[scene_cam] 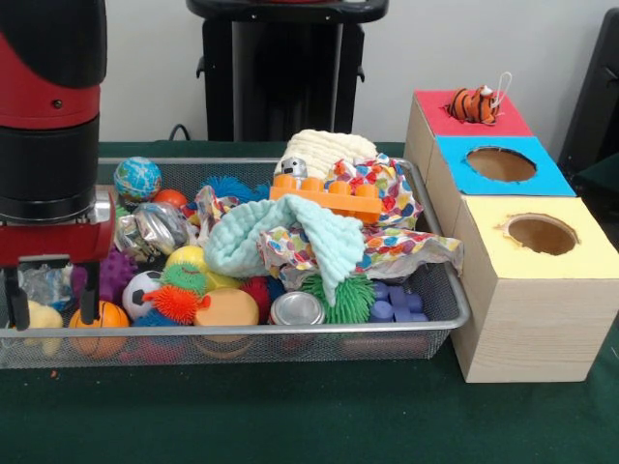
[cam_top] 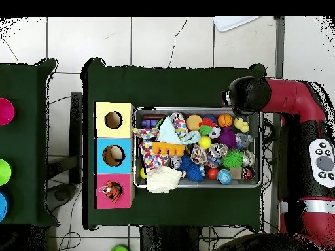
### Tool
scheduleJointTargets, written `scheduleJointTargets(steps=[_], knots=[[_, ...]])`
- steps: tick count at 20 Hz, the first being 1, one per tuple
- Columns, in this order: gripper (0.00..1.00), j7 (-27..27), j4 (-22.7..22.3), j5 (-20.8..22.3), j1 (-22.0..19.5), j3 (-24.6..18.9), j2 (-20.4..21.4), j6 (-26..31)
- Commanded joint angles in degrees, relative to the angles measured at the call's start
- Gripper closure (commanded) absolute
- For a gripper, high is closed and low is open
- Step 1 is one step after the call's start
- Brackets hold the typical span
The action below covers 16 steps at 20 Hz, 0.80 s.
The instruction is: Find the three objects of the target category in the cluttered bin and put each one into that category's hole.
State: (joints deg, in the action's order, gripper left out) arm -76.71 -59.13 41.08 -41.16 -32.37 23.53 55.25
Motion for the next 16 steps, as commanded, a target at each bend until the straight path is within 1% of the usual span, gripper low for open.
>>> scheduleJointTargets(steps=[1,9,13,16], knots=[[0.00,18.40,-1.72,0.77,-0.46,-0.56,1.06,5.77],[0.00,18.71,-1.41,0.76,-0.46,-0.85,0.45,5.59],[0.00,18.70,-2.76,1.38,-0.97,0.02,1.37,5.13],[0.00,17.62,-3.88,1.55,-1.03,0.88,1.85,5.28]])
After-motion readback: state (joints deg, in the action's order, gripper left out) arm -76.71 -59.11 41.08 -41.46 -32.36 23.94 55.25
